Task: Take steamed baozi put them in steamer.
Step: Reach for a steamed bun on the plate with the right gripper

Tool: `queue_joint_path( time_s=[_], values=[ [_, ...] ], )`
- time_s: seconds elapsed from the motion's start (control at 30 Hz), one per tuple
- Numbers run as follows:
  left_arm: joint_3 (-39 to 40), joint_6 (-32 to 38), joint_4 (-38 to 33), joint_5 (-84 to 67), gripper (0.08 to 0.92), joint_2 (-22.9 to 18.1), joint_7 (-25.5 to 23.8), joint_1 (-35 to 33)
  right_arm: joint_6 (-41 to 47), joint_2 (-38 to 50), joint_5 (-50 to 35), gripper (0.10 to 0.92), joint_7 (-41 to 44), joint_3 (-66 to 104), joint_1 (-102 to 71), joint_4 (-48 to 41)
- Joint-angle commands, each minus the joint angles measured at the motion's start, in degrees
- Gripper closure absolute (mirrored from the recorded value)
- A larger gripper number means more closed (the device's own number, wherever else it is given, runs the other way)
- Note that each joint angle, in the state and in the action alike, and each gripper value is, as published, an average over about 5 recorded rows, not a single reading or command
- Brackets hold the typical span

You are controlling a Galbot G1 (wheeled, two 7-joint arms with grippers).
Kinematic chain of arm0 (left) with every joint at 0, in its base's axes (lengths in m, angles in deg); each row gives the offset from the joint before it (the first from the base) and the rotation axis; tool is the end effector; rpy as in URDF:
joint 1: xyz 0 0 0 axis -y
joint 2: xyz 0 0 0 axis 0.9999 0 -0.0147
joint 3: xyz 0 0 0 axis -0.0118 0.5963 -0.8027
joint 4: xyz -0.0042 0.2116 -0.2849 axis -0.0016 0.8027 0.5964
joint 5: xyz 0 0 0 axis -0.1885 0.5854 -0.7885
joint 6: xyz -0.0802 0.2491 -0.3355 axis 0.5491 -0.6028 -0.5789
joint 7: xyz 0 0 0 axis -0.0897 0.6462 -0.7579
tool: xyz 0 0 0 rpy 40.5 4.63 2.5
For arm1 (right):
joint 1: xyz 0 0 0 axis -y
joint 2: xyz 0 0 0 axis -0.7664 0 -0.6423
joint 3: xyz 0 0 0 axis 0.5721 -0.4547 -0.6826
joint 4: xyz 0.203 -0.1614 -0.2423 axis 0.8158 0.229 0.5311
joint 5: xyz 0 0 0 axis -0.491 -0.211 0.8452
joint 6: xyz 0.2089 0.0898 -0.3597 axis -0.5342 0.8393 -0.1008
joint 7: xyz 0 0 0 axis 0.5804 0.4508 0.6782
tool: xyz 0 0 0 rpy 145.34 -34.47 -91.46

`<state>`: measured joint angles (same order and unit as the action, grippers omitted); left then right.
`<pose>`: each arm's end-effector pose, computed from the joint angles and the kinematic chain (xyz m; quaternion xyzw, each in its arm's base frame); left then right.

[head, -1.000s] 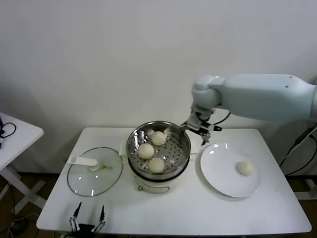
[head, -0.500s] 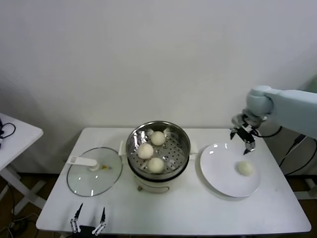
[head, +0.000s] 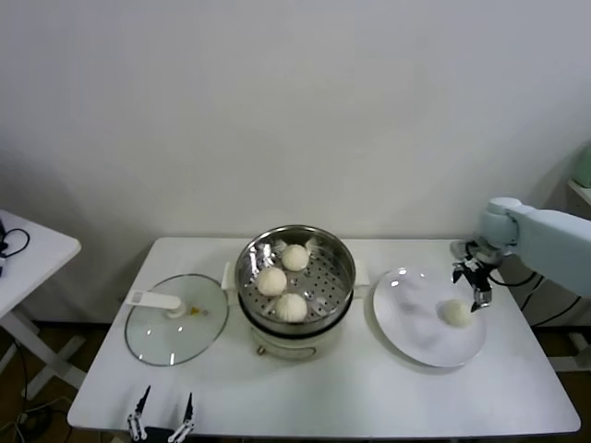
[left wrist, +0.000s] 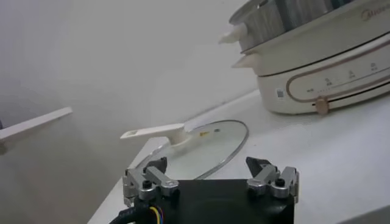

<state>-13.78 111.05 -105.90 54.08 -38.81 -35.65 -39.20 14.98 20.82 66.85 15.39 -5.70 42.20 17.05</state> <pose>0.1104 0.0929 -0.5061 0.0104 -0.9750 -0.2066 0.0810 0.6175 -0.2080 -0.2124 0.4923 -0.4568 0.5630 0.4816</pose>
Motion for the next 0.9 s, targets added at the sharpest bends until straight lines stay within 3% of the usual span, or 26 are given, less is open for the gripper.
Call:
queue_joint_path(
  time_s=[0.03,0.77,0.9],
  values=[
    [-0.1,-0.1,0.4,0.2,0.177,-1.5,0.0,0.0,0.6,-1.8,3.8,0.203,-0.5,11.8,-12.1,-8.3],
    [-0.3,-0.1,1.2,0.3,0.177,-1.3,0.0,0.9,0.2,-4.1,4.3,0.204,0.3,12.0,-11.6,-9.9],
    [-0.3,-0.1,1.4,0.3,0.177,-1.2,0.0,1.0,0.2,-4.3,4.4,0.257,0.3,12.4,-11.8,-10.1]
  ],
)
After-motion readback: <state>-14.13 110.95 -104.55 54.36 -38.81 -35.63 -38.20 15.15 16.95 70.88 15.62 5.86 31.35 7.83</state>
